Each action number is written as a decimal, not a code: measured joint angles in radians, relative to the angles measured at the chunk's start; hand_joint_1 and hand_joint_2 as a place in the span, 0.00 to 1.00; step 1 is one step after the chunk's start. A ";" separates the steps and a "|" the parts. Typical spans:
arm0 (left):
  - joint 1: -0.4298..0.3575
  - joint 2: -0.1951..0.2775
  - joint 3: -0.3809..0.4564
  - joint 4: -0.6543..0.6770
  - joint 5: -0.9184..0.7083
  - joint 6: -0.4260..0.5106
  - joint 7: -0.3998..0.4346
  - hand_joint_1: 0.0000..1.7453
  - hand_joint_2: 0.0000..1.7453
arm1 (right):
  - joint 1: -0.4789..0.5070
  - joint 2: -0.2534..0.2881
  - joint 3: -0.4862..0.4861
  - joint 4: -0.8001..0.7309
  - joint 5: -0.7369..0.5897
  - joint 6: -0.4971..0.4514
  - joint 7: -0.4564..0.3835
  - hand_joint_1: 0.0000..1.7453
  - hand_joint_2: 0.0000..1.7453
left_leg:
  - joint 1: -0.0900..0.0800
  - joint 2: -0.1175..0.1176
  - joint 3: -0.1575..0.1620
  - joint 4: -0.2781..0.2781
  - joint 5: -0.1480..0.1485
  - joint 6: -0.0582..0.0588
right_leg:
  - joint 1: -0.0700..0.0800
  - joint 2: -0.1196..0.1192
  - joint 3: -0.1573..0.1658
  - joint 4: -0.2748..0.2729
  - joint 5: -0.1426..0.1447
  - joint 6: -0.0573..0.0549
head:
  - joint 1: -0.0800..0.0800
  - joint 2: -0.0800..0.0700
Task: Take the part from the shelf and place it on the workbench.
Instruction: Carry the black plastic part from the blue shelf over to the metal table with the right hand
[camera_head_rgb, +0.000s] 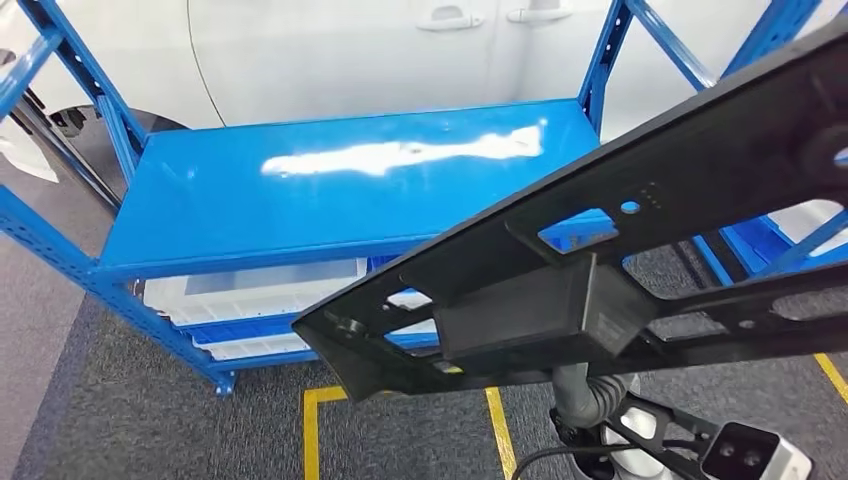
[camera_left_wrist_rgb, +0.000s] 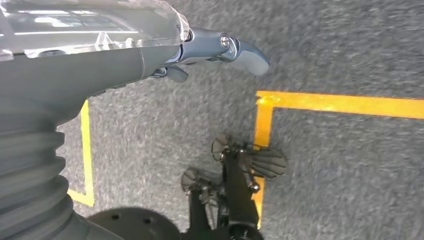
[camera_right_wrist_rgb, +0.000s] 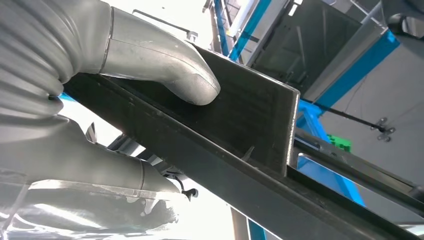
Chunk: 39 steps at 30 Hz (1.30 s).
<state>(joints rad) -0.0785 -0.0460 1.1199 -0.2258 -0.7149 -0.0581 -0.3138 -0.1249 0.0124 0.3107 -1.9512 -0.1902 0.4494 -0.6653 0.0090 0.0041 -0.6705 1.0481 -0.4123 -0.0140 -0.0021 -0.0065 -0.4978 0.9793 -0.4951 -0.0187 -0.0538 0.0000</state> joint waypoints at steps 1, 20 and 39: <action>0.001 -0.001 0.001 0.000 -0.002 0.000 -0.002 0.00 1.00 | 0.000 0.000 -0.002 0.004 -0.001 0.002 0.000 1.00 1.00 | 0.002 -0.001 -0.014 0.045 -0.047 -0.003 | -0.001 -0.002 -0.010 -0.001 0.011 -0.005 | 0.000 0.000; -0.009 -0.006 0.005 0.000 -0.001 0.009 0.001 0.00 1.00 | 0.008 -0.001 -0.037 0.025 -0.027 0.022 0.000 1.00 1.00 | 0.001 0.005 0.101 -0.047 -0.037 0.041 | -0.008 0.002 -0.221 0.332 -0.072 0.059 | 0.000 0.000; 0.000 -0.016 0.029 0.000 0.005 0.026 0.029 0.00 1.00 | 0.007 -0.013 -0.050 0.081 -0.046 0.027 0.000 1.00 1.00 | 0.003 0.002 0.085 0.045 -0.061 -0.012 | 0.001 -0.004 -0.036 0.017 0.020 -0.004 | 0.000 0.000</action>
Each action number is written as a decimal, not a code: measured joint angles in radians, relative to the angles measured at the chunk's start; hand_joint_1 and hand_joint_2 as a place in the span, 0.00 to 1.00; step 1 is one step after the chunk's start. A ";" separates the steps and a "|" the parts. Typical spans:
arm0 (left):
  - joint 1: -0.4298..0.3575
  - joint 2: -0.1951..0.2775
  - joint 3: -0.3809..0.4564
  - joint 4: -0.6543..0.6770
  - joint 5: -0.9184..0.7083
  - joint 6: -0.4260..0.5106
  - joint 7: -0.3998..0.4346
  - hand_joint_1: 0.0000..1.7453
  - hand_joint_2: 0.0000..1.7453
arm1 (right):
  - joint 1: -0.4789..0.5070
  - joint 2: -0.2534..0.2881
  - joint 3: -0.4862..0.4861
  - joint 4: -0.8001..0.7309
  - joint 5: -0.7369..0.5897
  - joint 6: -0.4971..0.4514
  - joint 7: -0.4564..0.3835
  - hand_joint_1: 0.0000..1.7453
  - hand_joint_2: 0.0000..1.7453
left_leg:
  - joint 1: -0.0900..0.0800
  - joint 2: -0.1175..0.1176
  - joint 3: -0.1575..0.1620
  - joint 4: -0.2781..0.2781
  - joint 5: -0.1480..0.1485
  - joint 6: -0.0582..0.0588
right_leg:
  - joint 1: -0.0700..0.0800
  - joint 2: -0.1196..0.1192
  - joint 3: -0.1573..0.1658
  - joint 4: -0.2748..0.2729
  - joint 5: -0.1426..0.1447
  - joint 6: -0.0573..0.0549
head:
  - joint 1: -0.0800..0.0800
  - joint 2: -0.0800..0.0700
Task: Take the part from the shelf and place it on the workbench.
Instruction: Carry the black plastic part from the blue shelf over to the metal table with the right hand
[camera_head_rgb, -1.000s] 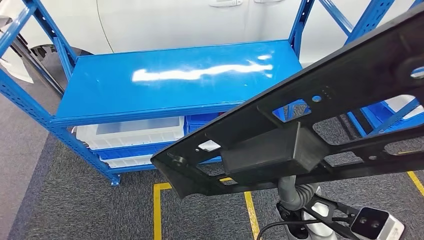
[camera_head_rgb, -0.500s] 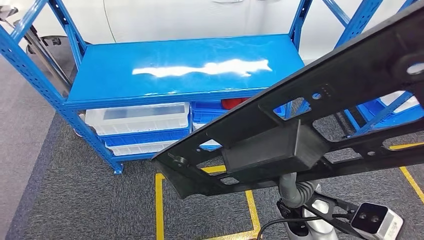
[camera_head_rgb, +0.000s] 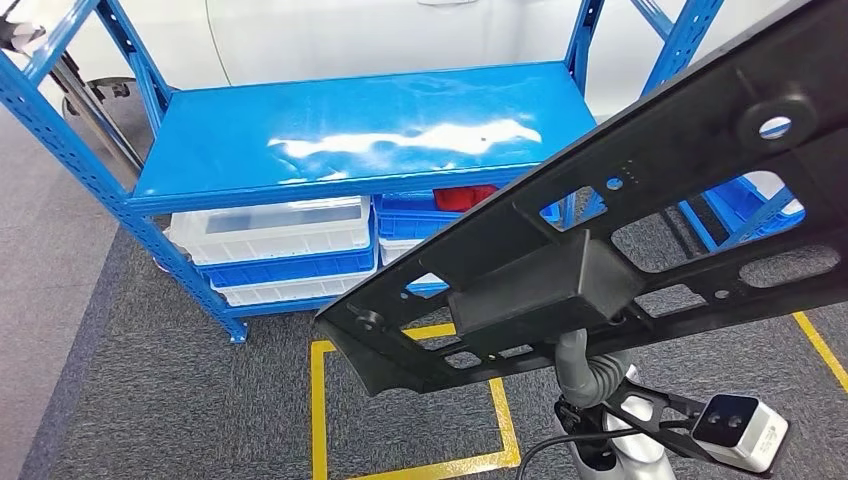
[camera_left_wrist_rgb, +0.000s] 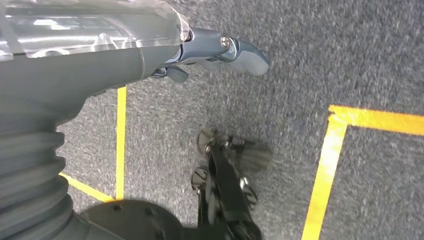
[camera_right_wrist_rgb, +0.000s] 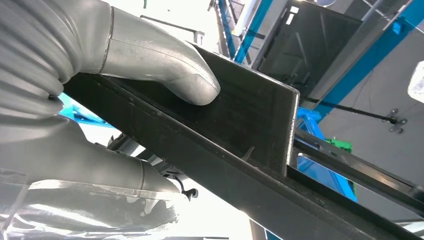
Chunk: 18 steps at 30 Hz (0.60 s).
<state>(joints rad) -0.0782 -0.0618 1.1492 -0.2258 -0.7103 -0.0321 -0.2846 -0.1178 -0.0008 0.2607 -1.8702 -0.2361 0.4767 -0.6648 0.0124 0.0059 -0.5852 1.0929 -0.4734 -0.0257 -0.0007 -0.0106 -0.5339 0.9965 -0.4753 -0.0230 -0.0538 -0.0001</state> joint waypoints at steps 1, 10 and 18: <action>0.000 0.000 0.000 0.000 0.000 -0.001 0.000 0.00 1.00 | 0.000 -0.001 -0.001 0.001 0.001 0.000 0.000 1.00 1.00 | -0.002 0.000 0.027 -0.049 0.010 0.005 | 0.001 0.000 -0.003 0.004 -0.001 0.005 | 0.000 0.000; -0.003 -0.001 0.006 0.000 0.000 -0.003 0.000 0.00 1.00 | 0.002 -0.007 -0.006 0.002 0.006 0.001 0.000 1.00 1.00 | 0.003 0.002 0.027 -0.098 0.025 0.048 | -0.005 0.007 -0.130 0.255 -0.122 0.049 | 0.000 0.000; -0.004 -0.004 0.007 0.000 -0.008 -0.016 -0.004 0.00 1.00 | 0.007 -0.011 -0.012 0.003 0.018 -0.005 0.000 1.00 1.00 | -0.003 0.003 0.019 -0.090 0.031 0.028 | -0.005 0.010 -0.018 0.011 0.006 0.034 | 0.000 0.000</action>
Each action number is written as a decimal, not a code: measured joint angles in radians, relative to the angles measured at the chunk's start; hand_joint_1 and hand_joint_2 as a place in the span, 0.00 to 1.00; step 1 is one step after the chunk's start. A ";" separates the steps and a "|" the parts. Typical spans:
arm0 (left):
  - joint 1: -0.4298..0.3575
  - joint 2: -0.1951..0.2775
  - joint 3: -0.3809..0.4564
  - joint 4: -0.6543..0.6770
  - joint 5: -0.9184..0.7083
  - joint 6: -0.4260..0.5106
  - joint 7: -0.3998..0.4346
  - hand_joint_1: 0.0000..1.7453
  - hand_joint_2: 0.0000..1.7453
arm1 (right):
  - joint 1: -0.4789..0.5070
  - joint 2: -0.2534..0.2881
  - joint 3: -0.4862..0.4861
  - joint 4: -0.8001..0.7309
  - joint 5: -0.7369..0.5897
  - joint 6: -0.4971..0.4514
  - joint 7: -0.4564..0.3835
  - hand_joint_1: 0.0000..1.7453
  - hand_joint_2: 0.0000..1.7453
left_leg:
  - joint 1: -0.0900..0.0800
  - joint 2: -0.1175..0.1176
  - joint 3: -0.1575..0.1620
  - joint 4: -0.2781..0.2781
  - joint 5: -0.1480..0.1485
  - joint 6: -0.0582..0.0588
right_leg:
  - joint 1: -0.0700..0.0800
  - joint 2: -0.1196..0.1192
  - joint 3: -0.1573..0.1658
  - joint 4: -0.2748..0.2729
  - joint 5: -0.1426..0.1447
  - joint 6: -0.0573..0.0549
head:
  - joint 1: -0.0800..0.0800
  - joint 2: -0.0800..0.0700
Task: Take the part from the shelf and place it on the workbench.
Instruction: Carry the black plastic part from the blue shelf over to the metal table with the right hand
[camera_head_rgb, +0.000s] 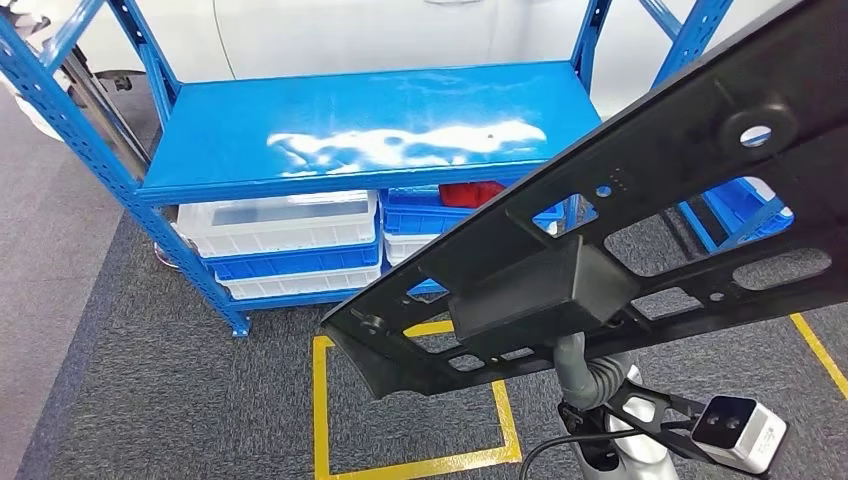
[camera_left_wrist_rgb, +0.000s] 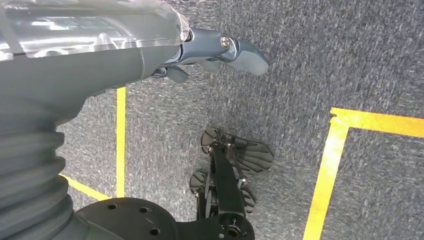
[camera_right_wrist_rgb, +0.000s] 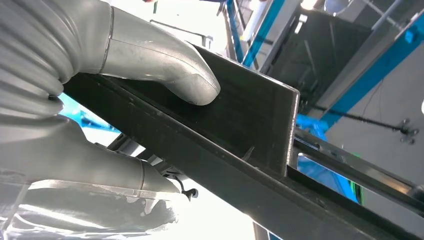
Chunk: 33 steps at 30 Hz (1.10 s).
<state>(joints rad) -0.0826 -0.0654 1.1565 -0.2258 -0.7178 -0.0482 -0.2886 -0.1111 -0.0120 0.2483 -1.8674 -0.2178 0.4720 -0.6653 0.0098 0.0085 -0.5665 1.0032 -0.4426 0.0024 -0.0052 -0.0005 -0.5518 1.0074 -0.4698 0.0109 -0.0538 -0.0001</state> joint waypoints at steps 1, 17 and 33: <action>0.000 0.000 0.000 0.000 -0.002 -0.002 -0.001 0.00 1.00 | 0.001 0.000 -0.002 -0.002 0.006 -0.006 0.000 1.00 1.00 | 0.000 0.002 -0.001 -0.001 0.002 -0.006 | 0.001 0.003 -0.004 -0.002 0.003 -0.006 | 0.000 0.000; 0.004 0.029 0.000 0.000 -0.071 0.058 0.054 0.00 1.00 | -0.105 -0.004 -0.019 -0.198 0.104 -0.012 0.000 1.00 1.00 | 0.008 -0.075 0.003 0.013 -0.018 -0.007 | -0.006 0.108 -0.039 0.009 0.026 0.001 | 0.000 0.000; -0.009 0.048 -0.032 0.000 -0.139 0.077 0.025 0.00 1.00 | -0.236 -0.041 0.029 -0.203 -0.040 -0.109 0.000 1.00 1.00 | -0.007 0.085 0.015 0.004 -0.023 -0.008 | 0.015 -0.037 -0.030 -0.002 0.024 -0.026 | 0.000 0.000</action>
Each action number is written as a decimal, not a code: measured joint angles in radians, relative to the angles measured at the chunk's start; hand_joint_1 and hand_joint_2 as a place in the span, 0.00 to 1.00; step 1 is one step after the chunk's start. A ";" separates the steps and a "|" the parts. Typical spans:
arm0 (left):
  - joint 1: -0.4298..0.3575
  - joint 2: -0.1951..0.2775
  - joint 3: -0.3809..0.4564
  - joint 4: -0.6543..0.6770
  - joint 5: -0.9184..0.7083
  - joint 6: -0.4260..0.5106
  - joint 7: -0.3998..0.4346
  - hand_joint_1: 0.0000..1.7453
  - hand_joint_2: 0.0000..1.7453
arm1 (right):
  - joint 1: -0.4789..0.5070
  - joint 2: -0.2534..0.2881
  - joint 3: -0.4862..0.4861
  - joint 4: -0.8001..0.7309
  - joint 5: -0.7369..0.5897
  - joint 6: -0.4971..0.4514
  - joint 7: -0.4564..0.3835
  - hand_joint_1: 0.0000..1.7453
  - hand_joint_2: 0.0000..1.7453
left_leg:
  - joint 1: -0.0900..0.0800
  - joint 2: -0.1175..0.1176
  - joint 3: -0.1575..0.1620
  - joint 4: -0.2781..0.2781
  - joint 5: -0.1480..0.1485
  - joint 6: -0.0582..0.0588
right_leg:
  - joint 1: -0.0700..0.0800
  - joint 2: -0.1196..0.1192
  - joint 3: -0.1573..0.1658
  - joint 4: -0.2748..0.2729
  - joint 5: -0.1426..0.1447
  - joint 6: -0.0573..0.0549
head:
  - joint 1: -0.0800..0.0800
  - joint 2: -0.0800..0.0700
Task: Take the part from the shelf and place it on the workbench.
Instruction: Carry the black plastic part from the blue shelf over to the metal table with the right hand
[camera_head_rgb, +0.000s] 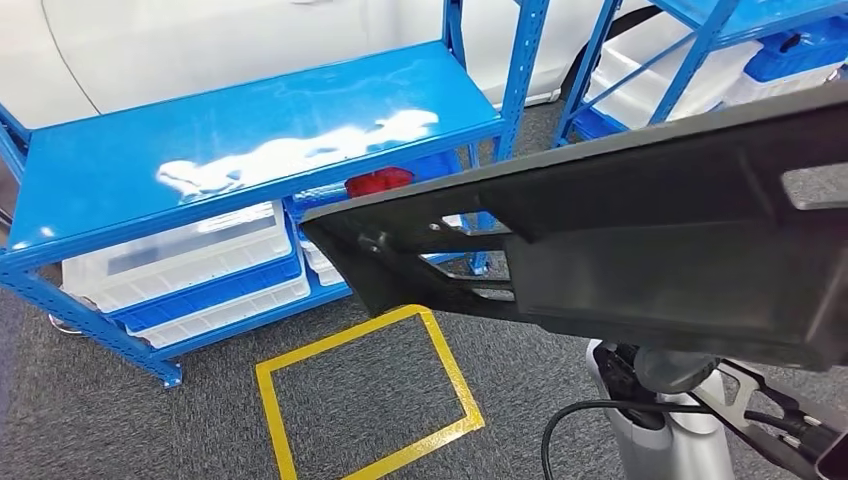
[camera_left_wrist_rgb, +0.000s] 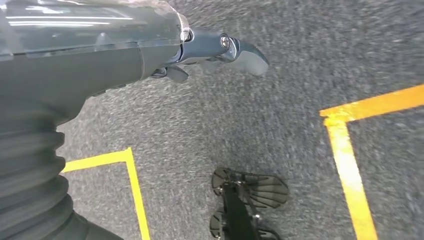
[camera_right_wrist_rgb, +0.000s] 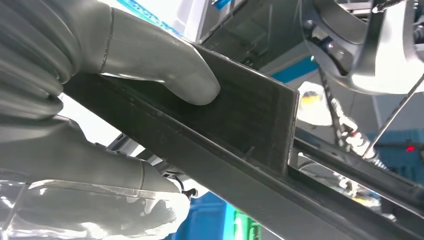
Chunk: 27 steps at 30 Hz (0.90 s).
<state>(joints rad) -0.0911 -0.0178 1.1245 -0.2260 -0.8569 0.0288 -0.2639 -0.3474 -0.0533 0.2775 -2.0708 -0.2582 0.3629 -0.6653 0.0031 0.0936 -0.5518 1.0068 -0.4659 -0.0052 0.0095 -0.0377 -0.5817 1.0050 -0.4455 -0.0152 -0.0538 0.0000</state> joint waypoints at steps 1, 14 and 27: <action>-0.001 0.002 -0.001 0.000 0.000 -0.003 -0.003 0.00 1.00 | 0.011 0.000 0.001 0.000 0.000 0.007 0.000 1.00 1.00 | 0.001 -0.014 -0.004 0.014 -0.013 -0.005 | -0.003 0.008 0.002 -0.005 0.003 -0.005 | 0.000 0.000; 0.010 -0.005 -0.004 0.000 -0.009 -0.022 -0.002 0.00 1.00 | 0.142 0.028 0.006 0.103 0.101 0.095 0.000 1.00 1.00 | 0.014 -0.147 -0.013 0.008 0.006 0.000 | -0.012 0.155 -0.011 0.009 0.006 0.015 | 0.000 0.000; 0.002 -0.013 -0.005 0.000 -0.023 -0.020 0.002 0.00 1.00 | 0.138 0.033 -0.015 0.201 0.101 0.132 0.000 1.00 1.00 | -0.002 -0.009 0.001 -0.002 -0.001 0.020 | 0.003 -0.022 -0.017 0.021 0.004 0.010 | 0.000 0.000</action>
<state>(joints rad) -0.0889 -0.0313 1.1192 -0.2258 -0.8798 0.0090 -0.2623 -0.2096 -0.0207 0.2621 -1.8703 -0.1569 0.4949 -0.6654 0.0012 0.0849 -0.5506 1.0053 -0.4664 0.0152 0.0129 -0.0602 -0.5990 1.0261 -0.4416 -0.0050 -0.0536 0.0000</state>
